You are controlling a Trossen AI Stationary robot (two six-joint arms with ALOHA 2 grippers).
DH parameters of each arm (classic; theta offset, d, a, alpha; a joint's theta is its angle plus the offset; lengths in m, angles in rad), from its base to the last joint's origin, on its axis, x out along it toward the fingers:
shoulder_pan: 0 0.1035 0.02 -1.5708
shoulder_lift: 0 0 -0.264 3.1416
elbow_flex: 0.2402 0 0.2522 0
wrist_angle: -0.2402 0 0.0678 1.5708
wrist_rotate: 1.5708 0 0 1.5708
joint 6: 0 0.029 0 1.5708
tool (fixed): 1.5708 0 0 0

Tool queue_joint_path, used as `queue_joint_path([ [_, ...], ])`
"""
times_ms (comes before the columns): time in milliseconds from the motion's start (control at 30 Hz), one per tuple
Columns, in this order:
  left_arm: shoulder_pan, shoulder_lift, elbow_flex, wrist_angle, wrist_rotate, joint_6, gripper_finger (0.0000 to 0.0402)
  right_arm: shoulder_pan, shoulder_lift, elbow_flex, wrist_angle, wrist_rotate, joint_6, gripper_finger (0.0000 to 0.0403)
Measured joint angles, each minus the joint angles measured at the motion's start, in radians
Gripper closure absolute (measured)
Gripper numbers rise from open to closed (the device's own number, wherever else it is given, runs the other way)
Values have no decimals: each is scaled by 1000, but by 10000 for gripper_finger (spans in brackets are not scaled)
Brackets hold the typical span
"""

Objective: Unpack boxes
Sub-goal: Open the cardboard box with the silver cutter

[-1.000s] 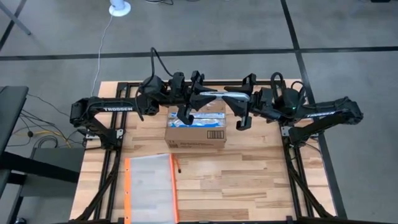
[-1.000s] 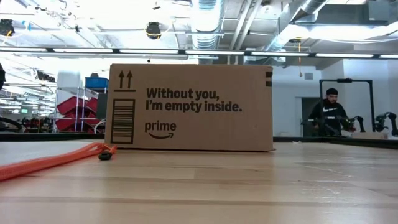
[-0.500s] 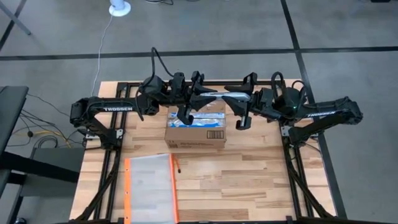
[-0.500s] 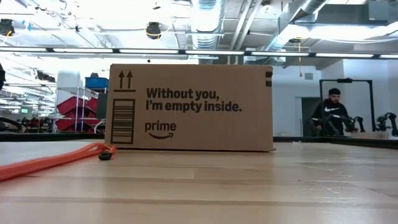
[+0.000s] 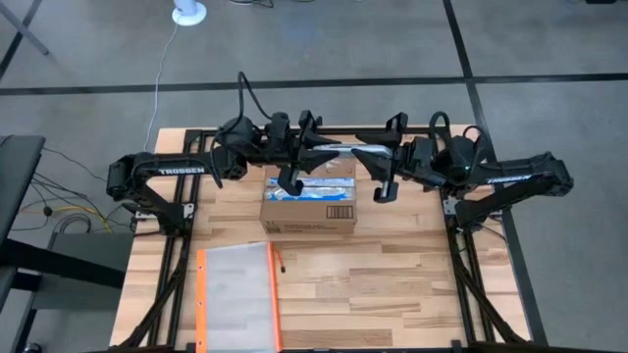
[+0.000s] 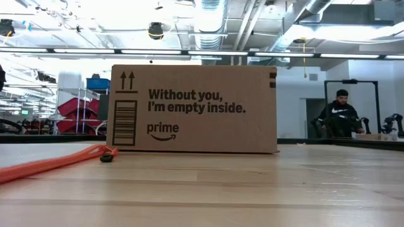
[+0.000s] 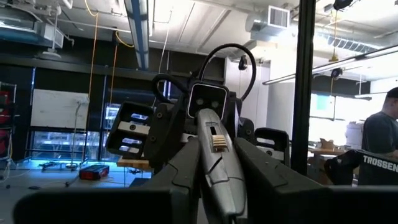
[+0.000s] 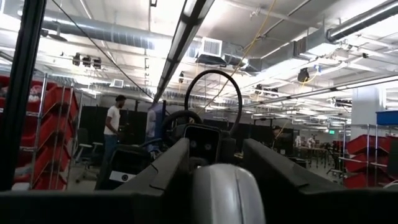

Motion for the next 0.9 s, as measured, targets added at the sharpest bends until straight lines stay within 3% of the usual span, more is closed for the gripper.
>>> queue_joint_path([
  [900,0,-3,-1,-25,14,0,342,-1,23,2,6,-2,50,269],
])
